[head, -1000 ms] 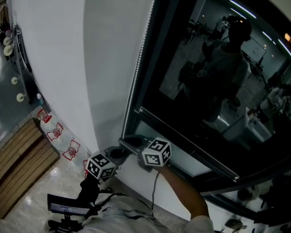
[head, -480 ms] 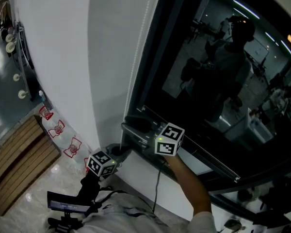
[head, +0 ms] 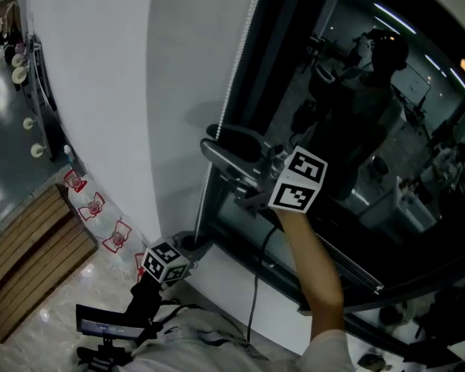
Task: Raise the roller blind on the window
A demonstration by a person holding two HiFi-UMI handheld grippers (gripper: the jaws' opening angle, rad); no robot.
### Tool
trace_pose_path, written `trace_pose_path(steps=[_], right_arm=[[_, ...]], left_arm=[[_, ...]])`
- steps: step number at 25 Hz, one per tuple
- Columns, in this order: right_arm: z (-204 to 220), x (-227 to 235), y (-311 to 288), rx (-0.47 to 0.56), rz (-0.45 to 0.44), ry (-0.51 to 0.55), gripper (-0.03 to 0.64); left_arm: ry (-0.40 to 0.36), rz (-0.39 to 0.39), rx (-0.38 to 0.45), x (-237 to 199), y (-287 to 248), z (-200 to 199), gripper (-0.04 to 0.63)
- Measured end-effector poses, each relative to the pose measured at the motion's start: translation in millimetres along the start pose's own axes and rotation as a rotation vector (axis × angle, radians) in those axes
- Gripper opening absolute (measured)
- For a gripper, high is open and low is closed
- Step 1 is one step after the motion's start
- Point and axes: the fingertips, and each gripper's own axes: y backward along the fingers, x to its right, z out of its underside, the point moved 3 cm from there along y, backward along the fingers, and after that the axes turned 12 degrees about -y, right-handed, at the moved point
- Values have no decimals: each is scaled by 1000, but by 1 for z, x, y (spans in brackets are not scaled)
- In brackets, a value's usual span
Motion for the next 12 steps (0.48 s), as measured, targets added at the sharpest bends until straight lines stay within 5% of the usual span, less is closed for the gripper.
trace_pose_path(steps=[12], right_arm=[[-91, -6, -8, 107, -41, 76, 104]], left_arm=[[9, -8, 0, -1, 2, 5, -2]])
